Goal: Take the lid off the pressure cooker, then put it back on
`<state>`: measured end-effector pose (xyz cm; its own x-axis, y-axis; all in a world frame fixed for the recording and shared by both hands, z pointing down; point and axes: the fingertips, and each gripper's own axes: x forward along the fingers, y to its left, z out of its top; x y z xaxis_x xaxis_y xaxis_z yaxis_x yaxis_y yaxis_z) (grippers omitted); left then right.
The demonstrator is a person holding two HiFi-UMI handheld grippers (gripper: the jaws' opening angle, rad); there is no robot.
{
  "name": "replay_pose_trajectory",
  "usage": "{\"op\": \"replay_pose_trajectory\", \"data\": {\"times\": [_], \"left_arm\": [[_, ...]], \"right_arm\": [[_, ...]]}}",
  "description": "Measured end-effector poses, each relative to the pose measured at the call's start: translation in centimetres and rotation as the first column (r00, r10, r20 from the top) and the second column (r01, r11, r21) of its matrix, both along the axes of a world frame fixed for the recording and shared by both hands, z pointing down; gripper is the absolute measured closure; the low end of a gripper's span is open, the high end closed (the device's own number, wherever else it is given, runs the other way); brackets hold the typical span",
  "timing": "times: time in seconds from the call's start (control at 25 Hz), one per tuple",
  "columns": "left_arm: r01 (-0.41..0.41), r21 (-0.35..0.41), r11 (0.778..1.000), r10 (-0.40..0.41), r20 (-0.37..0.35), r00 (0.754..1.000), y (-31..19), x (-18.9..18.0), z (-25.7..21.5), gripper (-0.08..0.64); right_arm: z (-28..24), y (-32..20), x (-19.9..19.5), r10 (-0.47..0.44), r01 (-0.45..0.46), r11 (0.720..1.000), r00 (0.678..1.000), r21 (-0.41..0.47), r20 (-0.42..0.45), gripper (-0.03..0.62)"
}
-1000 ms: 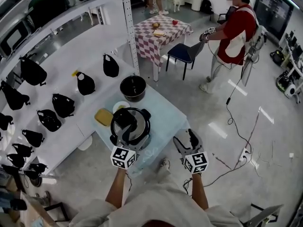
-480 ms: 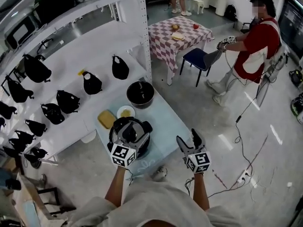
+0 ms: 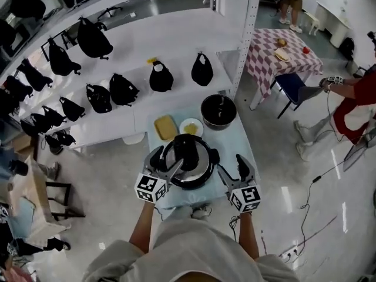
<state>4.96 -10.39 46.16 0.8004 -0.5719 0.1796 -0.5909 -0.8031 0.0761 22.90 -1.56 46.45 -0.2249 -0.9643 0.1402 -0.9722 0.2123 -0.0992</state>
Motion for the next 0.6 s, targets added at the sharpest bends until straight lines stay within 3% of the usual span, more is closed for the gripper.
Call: {"op": "replay_pose_trajectory", "data": {"times": [0.36,0.6], "left_arm": [[0.209,-0.052,0.976,-0.211,-0.019,0.977,-3.8,-9.2,1.9,0.204],[0.223,-0.114,0.968,-0.228,-0.027,0.973,-5.8,-11.7,4.5,0.204]], "right_arm": [[-1.0,-7.6,-7.9,-0.217,0.217,0.976,0.976,0.006,-0.023,0.268],[-0.4,-10.7,-10.7,-0.255,0.254,0.967,0.966,-0.027,-0.047,0.268]]}}
